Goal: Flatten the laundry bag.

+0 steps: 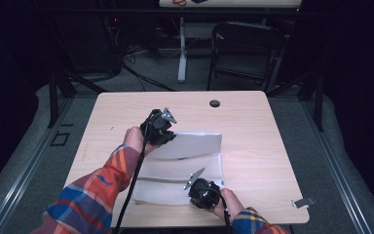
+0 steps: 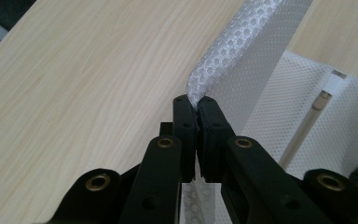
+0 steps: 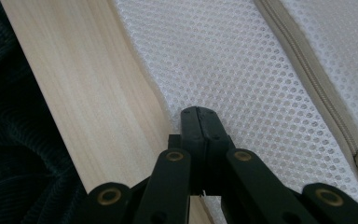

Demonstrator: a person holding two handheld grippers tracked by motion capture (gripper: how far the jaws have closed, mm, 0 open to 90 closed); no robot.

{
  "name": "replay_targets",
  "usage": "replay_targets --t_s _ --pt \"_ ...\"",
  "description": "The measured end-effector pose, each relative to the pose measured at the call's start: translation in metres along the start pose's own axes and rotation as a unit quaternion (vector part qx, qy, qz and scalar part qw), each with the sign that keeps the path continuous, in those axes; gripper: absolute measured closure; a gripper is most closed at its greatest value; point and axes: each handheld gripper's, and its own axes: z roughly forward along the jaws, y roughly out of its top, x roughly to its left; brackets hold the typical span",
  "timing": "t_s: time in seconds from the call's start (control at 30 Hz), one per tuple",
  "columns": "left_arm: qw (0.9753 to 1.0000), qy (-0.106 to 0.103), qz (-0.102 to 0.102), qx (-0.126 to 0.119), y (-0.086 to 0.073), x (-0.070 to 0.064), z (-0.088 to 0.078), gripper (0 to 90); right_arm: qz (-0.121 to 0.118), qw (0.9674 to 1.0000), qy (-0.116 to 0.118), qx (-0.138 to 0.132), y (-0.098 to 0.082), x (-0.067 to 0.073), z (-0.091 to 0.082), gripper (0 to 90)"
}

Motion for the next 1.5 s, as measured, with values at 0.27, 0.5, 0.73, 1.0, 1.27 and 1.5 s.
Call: replay_targets --t_s 0.27,0.5,0.73,1.0,1.27,1.5 --pt "0.9998 0.018 -0.005 -0.001 0.008 0.011 0.004 87.1 0.007 0.9999 0.008 -0.005 -0.001 0.002 0.001 90.0" --pt "0.9993 0.032 -0.015 -0.007 0.016 0.019 0.01 87.0 0.005 1.0 0.008 0.001 0.0 0.002 0.0 90.0" --pt "0.9982 0.051 -0.027 -0.012 0.025 0.028 0.02 86.9 0.005 1.0 0.008 0.001 0.0 0.001 0.0 90.0" --pt "0.9965 0.071 -0.042 -0.015 0.033 0.036 0.035 85.8 0.005 0.9999 0.01 -0.002 0.0 0.0 0.0 90.0" --pt "0.9937 0.085 -0.07 -0.024 0.037 0.044 0.047 82.9 0.003 0.9999 0.011 0.0 0.0 -0.001 0.0 90.0" --pt "0.9929 0.081 -0.084 -0.027 0.039 0.048 0.051 68.8 0.006 0.9999 0.016 -0.002 0.0 -0.001 0.0 90.0"
